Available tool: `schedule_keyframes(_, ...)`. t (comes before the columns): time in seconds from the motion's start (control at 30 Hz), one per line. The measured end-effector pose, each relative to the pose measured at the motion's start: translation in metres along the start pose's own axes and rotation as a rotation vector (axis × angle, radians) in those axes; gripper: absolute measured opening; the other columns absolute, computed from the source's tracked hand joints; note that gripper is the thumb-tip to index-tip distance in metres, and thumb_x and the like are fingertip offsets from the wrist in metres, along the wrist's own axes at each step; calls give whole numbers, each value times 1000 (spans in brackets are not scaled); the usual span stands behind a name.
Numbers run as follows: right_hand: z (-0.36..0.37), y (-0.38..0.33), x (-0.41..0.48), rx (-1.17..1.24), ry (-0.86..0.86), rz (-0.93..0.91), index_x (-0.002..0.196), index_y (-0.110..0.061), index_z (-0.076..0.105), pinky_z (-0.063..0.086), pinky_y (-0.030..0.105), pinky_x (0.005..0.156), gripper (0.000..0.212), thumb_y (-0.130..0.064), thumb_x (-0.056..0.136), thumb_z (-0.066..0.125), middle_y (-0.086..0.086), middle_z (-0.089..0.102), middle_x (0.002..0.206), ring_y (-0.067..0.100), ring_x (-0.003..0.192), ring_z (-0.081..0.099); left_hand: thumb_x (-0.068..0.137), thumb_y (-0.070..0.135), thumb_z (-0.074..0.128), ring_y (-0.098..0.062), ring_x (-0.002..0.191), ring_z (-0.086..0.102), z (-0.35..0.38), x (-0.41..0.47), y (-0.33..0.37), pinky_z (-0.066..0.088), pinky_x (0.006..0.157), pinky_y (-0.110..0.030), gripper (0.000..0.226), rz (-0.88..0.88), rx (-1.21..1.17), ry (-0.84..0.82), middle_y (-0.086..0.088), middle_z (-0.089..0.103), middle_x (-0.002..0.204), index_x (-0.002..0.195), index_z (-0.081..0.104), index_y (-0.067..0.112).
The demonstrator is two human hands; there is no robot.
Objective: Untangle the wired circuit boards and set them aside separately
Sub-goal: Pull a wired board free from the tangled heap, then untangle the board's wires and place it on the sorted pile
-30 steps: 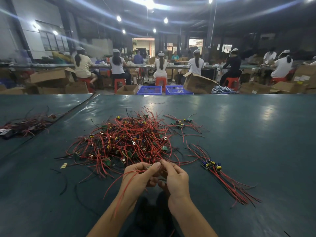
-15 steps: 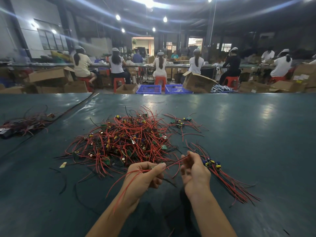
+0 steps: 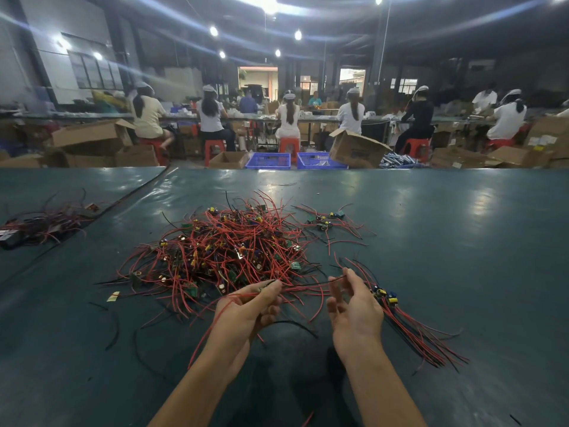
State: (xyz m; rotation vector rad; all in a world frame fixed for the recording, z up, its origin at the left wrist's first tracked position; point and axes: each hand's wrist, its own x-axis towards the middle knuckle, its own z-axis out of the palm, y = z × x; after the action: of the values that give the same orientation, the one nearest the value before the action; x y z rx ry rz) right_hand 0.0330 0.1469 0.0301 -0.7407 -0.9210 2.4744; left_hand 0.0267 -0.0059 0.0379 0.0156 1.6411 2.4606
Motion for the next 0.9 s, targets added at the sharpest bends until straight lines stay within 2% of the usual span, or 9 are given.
schedule_keyframes(0.13, -1, 0, -5, 13, -107, 11, 82, -13, 69, 45, 20, 41, 10, -15, 91, 66, 2, 64, 82, 11, 57, 69, 64, 17, 76, -7, 49, 57, -5, 5, -2, 51, 48, -14, 23, -14, -134, 70, -5, 63, 66, 81, 67, 3)
schedule_keyframes(0.3, -6, -4, -7, 59, -248, -4, 66, -18, 79, 47, 22, 44, 53, -49, 97, 49, -1, 67, 66, 13, 56, 66, 73, 31, 68, -8, 54, 55, -10, 11, -1, 51, 50, -18, 21, -26, -240, 45, 1, 58, 65, 79, 72, 11)
schedule_keyframes(0.47, -1, 8, -10, -334, -397, 101, 72, -21, 80, 40, 24, 55, 56, -58, 93, 44, -6, 66, 69, 8, 60, 56, 76, 52, 58, -11, 54, 51, -11, 10, 1, 49, 53, -23, 54, -22, -286, -177, 1, 52, 66, 100, 65, 4)
schedule_keyframes(0.53, 5, 15, -16, -530, -490, 96, 74, -20, 81, 44, 24, 57, 51, -61, 84, 52, -3, 70, 72, 9, 61, 60, 74, 55, 61, -19, 66, 62, -12, 6, 2, 55, 66, -29, 59, -53, -213, -257, -8, 63, 76, 100, 67, 3)
schedule_keyframes(0.57, 7, 19, -20, -584, -536, 103, 75, -18, 80, 47, 24, 59, 51, -63, 77, 57, 0, 71, 74, 11, 62, 63, 72, 59, 64, -29, 83, 67, -12, 3, 4, 56, 81, -38, 68, -70, -114, -267, -18, 68, 91, 106, 67, 0)
schedule_keyframes(0.6, 9, 22, -23, -591, -585, 123, 77, -13, 79, 49, 25, 63, 55, -65, 72, 63, 5, 70, 76, 16, 65, 63, 69, 65, 67, -39, 104, 63, -12, 0, 5, 50, 97, -48, 82, -84, -7, -271, -27, 65, 111, 115, 63, -3)
schedule_keyframes(0.67, 11, 26, -28, -565, -669, 165, 82, -9, 72, 45, 31, 72, 64, -70, 64, 70, 10, 63, 73, 23, 66, 56, 63, 71, 69, -44, 123, 50, -10, -6, 8, 35, 108, -59, 104, -117, 88, -259, -31, 51, 133, 131, 49, -5)
schedule_keyframes(0.8, 8, 26, -29, -445, -674, 171, 96, -1, 64, 35, 23, 48, 54, -51, 74, 70, 4, 61, 59, 10, 44, 48, 85, 45, 45, -40, 113, 45, 2, -12, 12, 34, 105, -56, 71, -180, -21, -162, -39, 42, 130, 129, 44, -10)
schedule_keyframes(0.9, 10, 25, -34, -392, -623, 46, 69, -8, 71, 37, 19, 38, 34, -42, 74, 70, 3, 58, 53, 9, 40, 49, 102, 37, 28, -38, 112, 46, 2, -10, 6, 36, 103, -55, 60, -218, -92, -106, -33, 45, 128, 134, 40, -11)
